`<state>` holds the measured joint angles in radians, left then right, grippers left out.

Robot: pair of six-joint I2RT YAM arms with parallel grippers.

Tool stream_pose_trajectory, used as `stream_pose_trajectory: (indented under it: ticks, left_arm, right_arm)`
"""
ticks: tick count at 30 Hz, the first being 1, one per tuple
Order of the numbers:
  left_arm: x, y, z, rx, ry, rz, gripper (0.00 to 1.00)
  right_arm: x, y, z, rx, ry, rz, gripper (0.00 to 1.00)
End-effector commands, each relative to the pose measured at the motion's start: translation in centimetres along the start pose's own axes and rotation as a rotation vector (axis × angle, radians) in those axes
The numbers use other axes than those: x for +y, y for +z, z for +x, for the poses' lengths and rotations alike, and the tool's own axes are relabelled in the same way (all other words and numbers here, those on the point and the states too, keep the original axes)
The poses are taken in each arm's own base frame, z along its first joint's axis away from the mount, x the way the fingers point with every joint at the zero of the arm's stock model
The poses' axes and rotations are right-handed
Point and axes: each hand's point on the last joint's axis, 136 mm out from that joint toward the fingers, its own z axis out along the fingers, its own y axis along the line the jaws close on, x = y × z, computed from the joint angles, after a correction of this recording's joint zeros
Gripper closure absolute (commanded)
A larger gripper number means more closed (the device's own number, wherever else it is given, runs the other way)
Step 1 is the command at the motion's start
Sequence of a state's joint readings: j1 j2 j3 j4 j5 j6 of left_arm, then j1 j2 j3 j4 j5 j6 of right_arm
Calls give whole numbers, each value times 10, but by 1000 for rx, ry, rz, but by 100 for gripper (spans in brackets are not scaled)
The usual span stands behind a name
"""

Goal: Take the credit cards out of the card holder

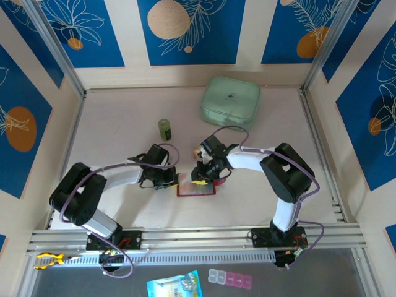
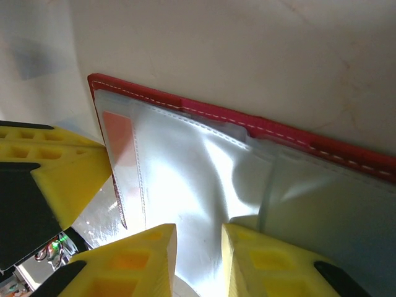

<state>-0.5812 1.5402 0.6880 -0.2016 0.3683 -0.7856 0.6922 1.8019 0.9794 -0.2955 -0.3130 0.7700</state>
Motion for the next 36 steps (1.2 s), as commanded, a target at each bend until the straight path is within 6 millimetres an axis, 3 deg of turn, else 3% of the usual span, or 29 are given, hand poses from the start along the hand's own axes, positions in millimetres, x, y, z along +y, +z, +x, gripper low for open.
stream_pose_trajectory:
  ticks: [1, 9, 16, 36]
  left_arm:
    - [-12, -10, -7, -28, 21, 9, 99]
    - [-32, -22, -10, -48, 26, 73, 91]
    - [-48, -18, -5, -31, 23, 130, 83]
    - [-45, 9, 10, 33, -6, 138, 78]
  right_arm:
    - [2, -5, 8, 20, -24, -31, 73]
    - [0, -6, 8, 26, -34, -52, 75]
    - [1, -6, 9, 32, -52, -86, 75]
    - [0, -4, 12, 26, -83, -187, 76]
